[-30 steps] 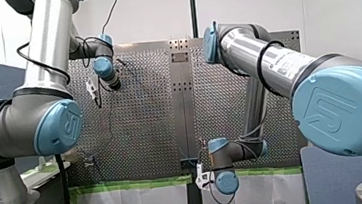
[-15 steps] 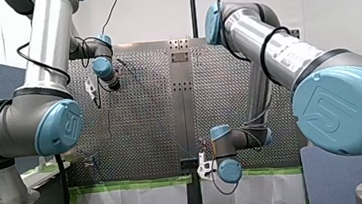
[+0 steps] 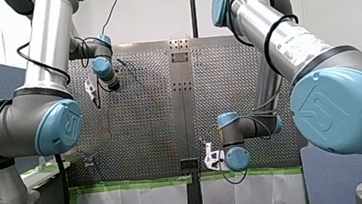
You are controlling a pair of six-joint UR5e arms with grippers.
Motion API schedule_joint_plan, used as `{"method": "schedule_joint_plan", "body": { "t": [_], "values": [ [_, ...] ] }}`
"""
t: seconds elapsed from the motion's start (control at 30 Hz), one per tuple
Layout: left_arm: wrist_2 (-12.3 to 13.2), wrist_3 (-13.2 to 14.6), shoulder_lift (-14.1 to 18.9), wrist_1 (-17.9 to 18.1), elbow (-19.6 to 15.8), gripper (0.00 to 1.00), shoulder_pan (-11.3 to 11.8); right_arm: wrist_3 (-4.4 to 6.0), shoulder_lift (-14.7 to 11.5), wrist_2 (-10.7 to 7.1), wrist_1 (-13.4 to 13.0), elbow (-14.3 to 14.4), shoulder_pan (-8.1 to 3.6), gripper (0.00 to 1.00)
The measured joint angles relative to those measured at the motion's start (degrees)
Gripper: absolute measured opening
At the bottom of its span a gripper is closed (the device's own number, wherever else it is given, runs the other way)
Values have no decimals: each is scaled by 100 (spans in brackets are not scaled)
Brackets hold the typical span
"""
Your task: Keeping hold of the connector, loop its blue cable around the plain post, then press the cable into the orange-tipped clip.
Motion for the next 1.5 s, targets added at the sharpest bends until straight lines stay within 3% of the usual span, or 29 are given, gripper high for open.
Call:
{"method": "schedule_joint_plan", "body": {
  "t": [0.23,0.47,0.67,1.0,1.23,1.5],
  "values": [
    [0,-19,0,-6,0,100,-5,-245,-396,-90,-188,75,-138,0],
    [0,-42,3,6,0,100,0,-366,-664,-210,-314,80,-194,0],
    [0,-44,1,7,0,100,2,-396,-428,-421,-600,80,-261,0],
    [0,-81,1,-6,0,100,1,-418,57,-472,-954,78,-330,0],
    [4,-386,5,-14,-21,100,46,-423,391,-487,-978,79,-361,0],
    [290,-841,8,278,-398,100,256,-423,444,-494,-979,76,-364,0]
  ]
}}
